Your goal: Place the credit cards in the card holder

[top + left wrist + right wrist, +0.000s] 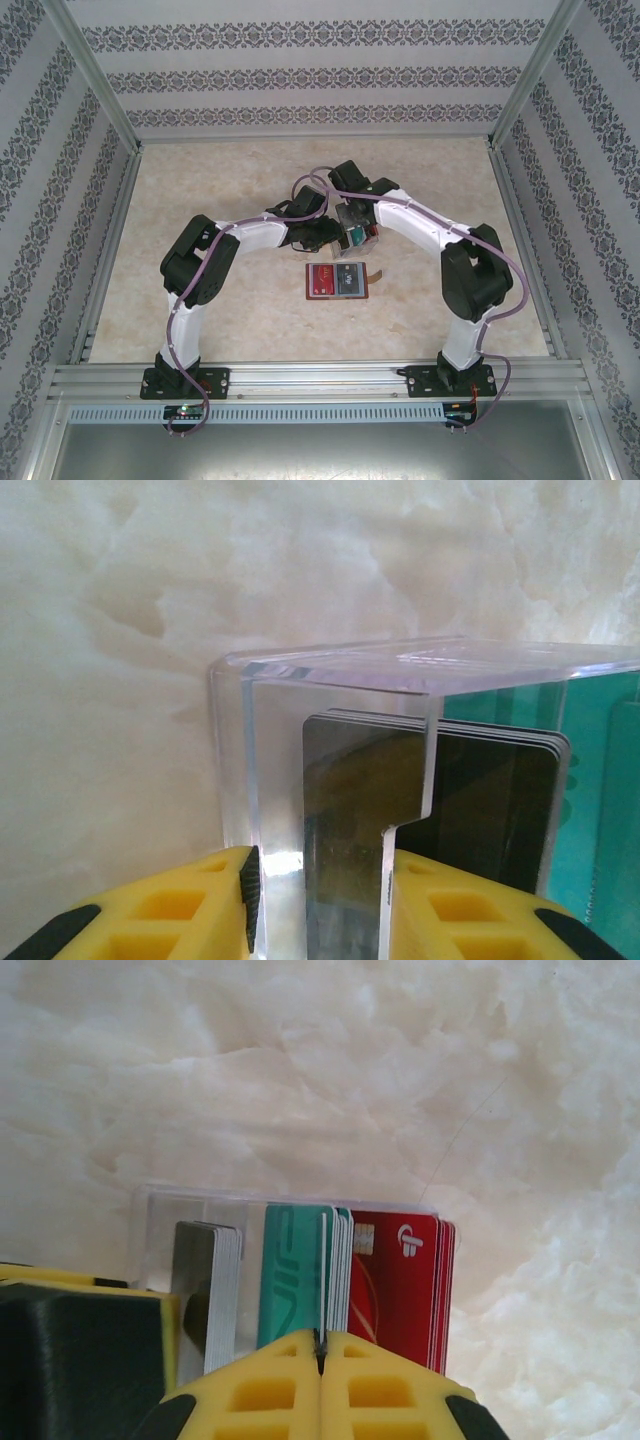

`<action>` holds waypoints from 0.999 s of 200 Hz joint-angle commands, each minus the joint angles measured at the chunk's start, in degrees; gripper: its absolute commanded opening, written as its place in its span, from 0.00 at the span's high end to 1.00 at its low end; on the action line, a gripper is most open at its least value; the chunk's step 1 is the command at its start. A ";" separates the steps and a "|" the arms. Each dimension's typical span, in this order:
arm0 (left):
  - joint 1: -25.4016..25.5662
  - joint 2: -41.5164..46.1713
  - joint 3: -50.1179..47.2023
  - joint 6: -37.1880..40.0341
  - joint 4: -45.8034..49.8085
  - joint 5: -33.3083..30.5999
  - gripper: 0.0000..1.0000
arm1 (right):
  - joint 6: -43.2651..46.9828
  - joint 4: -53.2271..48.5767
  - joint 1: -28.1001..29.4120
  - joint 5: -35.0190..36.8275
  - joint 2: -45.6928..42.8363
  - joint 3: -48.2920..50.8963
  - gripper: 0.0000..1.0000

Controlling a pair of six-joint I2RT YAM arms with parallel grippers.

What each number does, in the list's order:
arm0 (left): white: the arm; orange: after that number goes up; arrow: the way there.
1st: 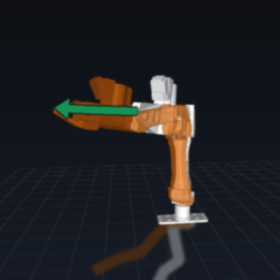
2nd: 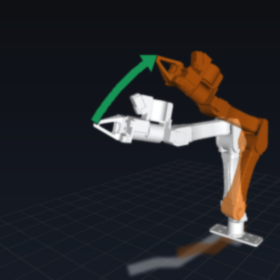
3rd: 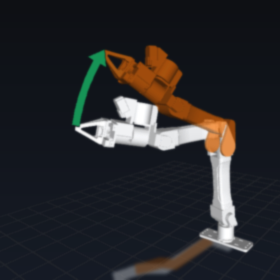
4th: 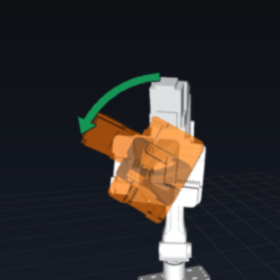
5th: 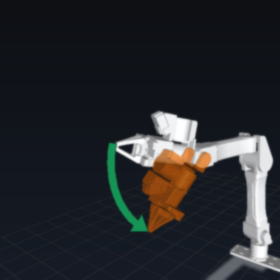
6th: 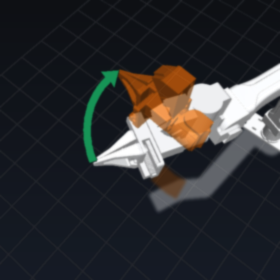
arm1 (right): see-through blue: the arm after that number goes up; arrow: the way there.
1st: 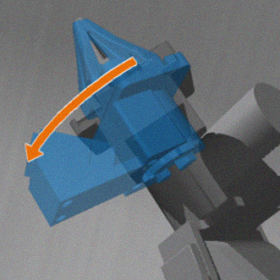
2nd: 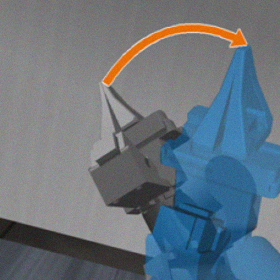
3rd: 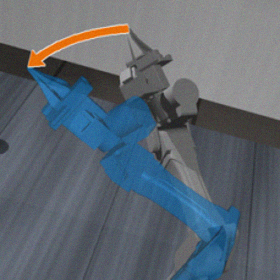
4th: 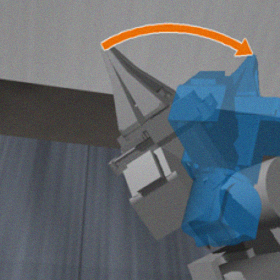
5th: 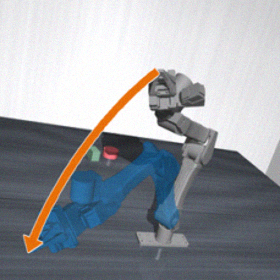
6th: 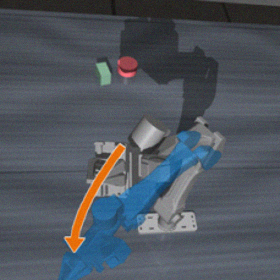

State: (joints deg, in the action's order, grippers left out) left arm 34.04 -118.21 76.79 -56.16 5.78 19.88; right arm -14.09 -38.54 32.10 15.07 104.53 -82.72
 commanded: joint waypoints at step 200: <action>-4.02 10.61 -1.64 -10.08 -29.62 26.20 0.37 | -41.55 47.85 -22.17 -55.39 -31.13 33.85 1.00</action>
State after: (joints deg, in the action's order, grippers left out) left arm 29.98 -105.62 73.54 -63.37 -17.74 41.78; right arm -52.10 3.03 10.59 -35.81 74.50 -49.28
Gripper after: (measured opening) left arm 0.667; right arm 0.041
